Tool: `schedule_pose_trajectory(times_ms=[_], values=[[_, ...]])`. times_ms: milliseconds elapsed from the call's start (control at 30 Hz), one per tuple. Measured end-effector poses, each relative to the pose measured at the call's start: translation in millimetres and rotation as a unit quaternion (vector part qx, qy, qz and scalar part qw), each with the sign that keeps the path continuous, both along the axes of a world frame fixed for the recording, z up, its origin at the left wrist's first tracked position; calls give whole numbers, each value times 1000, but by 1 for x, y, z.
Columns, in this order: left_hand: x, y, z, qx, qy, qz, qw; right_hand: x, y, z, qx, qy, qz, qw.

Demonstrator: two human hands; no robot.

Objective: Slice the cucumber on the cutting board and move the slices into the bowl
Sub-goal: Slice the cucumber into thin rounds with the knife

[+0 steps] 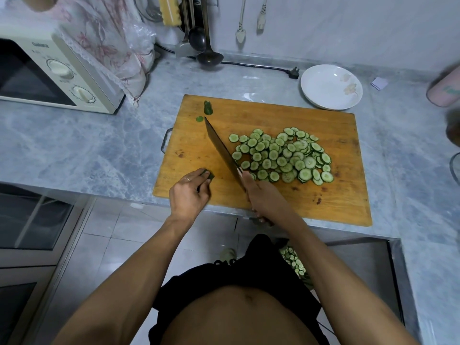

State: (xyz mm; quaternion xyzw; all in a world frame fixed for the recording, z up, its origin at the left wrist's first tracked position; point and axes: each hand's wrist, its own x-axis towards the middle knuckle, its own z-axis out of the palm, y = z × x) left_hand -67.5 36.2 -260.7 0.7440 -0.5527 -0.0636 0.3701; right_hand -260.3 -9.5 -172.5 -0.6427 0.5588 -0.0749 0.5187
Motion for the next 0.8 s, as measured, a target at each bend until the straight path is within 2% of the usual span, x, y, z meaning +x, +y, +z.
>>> schedule_pose_trajectory(times_ms=[200,633,800], values=[[1,-1,0,-8,-13,-10,1000,0,7,4,1,-17,29,999],[7,-1,-3,0,22,-27,999,11,19,13,12,6,82,997],[7,0,-2,-2,3,-34,999,16,18,14,1,16,90,996]])
